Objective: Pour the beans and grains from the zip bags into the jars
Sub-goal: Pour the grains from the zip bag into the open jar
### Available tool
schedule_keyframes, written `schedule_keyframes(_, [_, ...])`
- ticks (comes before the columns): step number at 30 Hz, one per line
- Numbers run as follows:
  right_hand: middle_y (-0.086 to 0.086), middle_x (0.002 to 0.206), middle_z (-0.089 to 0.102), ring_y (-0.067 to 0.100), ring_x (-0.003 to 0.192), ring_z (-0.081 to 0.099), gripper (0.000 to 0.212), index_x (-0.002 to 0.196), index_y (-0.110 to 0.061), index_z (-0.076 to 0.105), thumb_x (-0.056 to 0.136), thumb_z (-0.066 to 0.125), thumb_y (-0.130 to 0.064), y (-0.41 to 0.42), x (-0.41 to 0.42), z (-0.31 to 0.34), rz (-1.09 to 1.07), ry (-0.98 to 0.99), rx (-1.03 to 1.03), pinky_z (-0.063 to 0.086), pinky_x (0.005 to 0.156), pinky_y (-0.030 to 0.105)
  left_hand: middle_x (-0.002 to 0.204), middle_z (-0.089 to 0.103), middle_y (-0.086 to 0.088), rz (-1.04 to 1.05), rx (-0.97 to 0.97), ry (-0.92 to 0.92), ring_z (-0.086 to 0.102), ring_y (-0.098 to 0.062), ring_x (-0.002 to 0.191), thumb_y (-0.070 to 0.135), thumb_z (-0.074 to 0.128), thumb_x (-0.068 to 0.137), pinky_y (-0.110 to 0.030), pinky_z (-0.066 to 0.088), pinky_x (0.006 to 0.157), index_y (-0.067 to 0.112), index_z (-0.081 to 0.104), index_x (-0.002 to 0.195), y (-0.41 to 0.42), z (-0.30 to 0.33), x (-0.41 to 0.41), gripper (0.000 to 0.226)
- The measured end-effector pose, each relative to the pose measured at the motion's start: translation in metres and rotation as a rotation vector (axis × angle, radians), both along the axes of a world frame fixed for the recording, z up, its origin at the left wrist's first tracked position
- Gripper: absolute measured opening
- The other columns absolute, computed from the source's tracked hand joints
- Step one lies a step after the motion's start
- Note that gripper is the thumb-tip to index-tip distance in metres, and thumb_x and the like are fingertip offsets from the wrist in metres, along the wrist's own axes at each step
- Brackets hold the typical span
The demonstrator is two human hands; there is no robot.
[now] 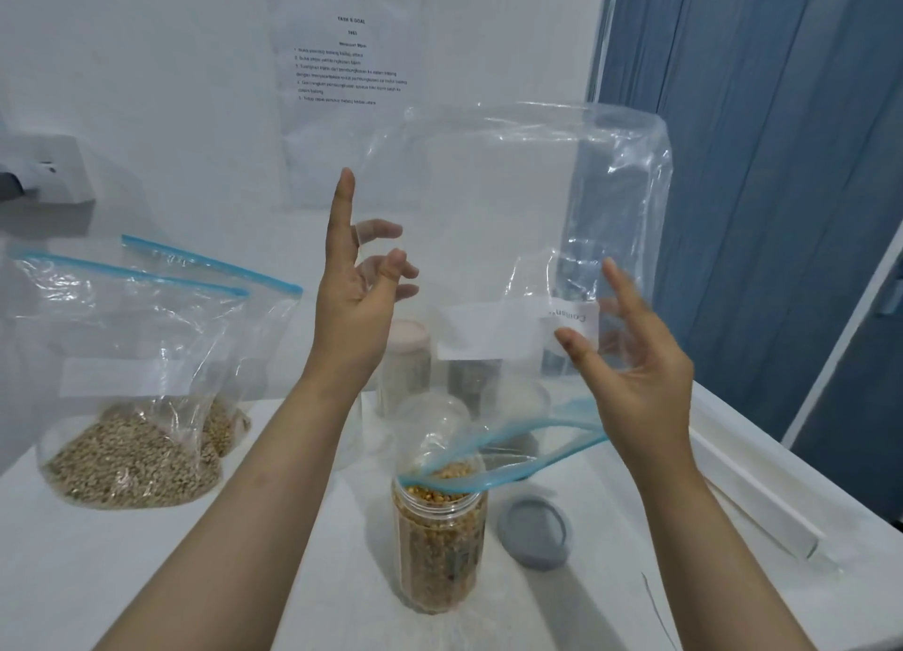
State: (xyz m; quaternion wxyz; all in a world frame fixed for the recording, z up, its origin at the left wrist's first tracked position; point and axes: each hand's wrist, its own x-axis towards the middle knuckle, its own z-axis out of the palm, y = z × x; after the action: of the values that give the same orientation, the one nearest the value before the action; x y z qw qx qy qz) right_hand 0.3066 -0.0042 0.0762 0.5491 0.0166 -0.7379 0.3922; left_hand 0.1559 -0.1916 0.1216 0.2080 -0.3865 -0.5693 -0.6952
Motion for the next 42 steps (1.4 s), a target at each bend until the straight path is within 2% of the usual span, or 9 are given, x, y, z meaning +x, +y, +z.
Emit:
schedule_keyframes(3, [-0.016, 0.142, 0.055, 0.001, 0.119, 0.058, 0.065, 0.146, -0.032, 0.046, 0.087, 0.074, -0.025, -0.002, -0.003, 0.007, -0.007, 0.027, 0.007, 0.045, 0.095, 0.014, 0.116, 0.053, 0.003, -0.011, 0.01, 0.006, 0.062, -0.011, 0.085, 0.008, 0.051, 0.102, -0.03, 0.056, 0.082, 0.048, 0.019, 0.147, 0.001, 0.004, 0.001, 0.068])
schedule_keyframes(10, [-0.035, 0.127, 0.056, 0.0, 0.115, 0.059, 0.066, 0.147, -0.028, 0.045, 0.088, 0.074, -0.02, -0.002, -0.007, 0.009, 0.011, 0.079, -0.033, 0.046, 0.095, 0.017, 0.115, 0.053, 0.005, -0.014, 0.004, 0.011, 0.062, -0.011, 0.084, 0.008, 0.05, 0.102, -0.03, 0.056, 0.082, 0.05, 0.02, 0.145, 0.003, 0.008, 0.001, 0.067])
schedule_keyframes(13, [-0.029, 0.119, 0.063, 0.006, 0.101, 0.063, 0.065, 0.146, -0.029, 0.046, 0.088, 0.075, -0.021, 0.0, -0.009, 0.012, 0.035, 0.07, -0.048, 0.05, 0.09, 0.022, 0.115, 0.053, 0.006, -0.01, 0.001, 0.01, 0.062, -0.01, 0.085, 0.008, 0.05, 0.102, -0.029, 0.057, 0.082, 0.049, 0.02, 0.146, 0.002, 0.009, 0.002, 0.067])
schedule_keyframes(17, [-0.026, 0.125, 0.062, 0.004, 0.099, 0.063, 0.065, 0.147, -0.027, 0.046, 0.088, 0.074, -0.021, 0.002, -0.01, 0.009, 0.051, 0.095, -0.103, 0.052, 0.09, 0.026, 0.114, 0.054, 0.006, -0.006, 0.004, 0.001, 0.062, -0.01, 0.085, 0.008, 0.051, 0.102, -0.03, 0.057, 0.084, 0.049, 0.019, 0.145, 0.002, 0.009, 0.002, 0.067])
schedule_keyframes(20, [-0.018, 0.126, 0.065, 0.012, 0.088, 0.062, 0.066, 0.147, -0.028, 0.046, 0.088, 0.074, -0.019, 0.004, -0.011, 0.008, 0.048, 0.099, -0.104, 0.053, 0.088, 0.028, 0.115, 0.053, 0.005, -0.001, -0.006, 0.003, 0.061, -0.009, 0.085, 0.009, 0.051, 0.102, -0.03, 0.057, 0.084, 0.048, 0.019, 0.146, 0.003, 0.01, 0.003, 0.067])
schedule_keyframes(28, [-0.025, 0.122, 0.064, 0.005, 0.066, 0.047, 0.065, 0.144, -0.033, 0.047, 0.088, 0.075, -0.017, 0.009, -0.016, 0.011, 0.029, 0.106, -0.13, 0.049, 0.076, 0.026, 0.115, 0.053, 0.005, 0.01, -0.013, -0.001, 0.062, -0.01, 0.086, 0.008, 0.05, 0.102, -0.03, 0.057, 0.084, 0.046, 0.019, 0.147, 0.003, 0.012, 0.003, 0.067])
schedule_keyframes(33, [-0.019, 0.124, 0.063, 0.008, 0.069, 0.053, 0.06, 0.143, -0.038, 0.047, 0.092, 0.072, -0.017, 0.005, -0.026, 0.014, -0.004, 0.054, -0.079, 0.057, 0.079, 0.038, 0.123, 0.055, -0.001, 0.013, -0.03, -0.054, 0.066, -0.014, 0.096, 0.013, 0.053, 0.102, -0.034, 0.056, 0.09, 0.046, 0.01, 0.151, 0.001, 0.004, -0.002, 0.073])
schedule_keyframes(38, [-0.022, 0.125, 0.062, 0.025, 0.078, 0.06, 0.06, 0.143, -0.038, 0.048, 0.093, 0.071, -0.016, 0.009, -0.034, 0.013, -0.042, 0.059, -0.146, 0.057, 0.084, 0.048, 0.136, 0.055, -0.003, -0.076, -0.162, -0.212, 0.065, -0.019, 0.112, 0.042, 0.064, 0.085, -0.051, 0.047, 0.106, 0.074, 0.003, 0.13, -0.008, -0.031, 0.001, 0.082])
schedule_keyframes(42, [-0.03, 0.125, 0.06, 0.019, 0.095, 0.065, 0.059, 0.142, -0.041, 0.047, 0.093, 0.071, -0.017, 0.009, -0.037, 0.006, -0.064, 0.064, -0.171, 0.057, 0.089, 0.045, 0.133, 0.06, 0.002, -0.148, -0.242, -0.268, 0.063, -0.014, 0.117, 0.042, 0.063, 0.086, -0.044, 0.044, 0.11, 0.075, 0.003, 0.132, -0.014, -0.064, 0.007, 0.082])
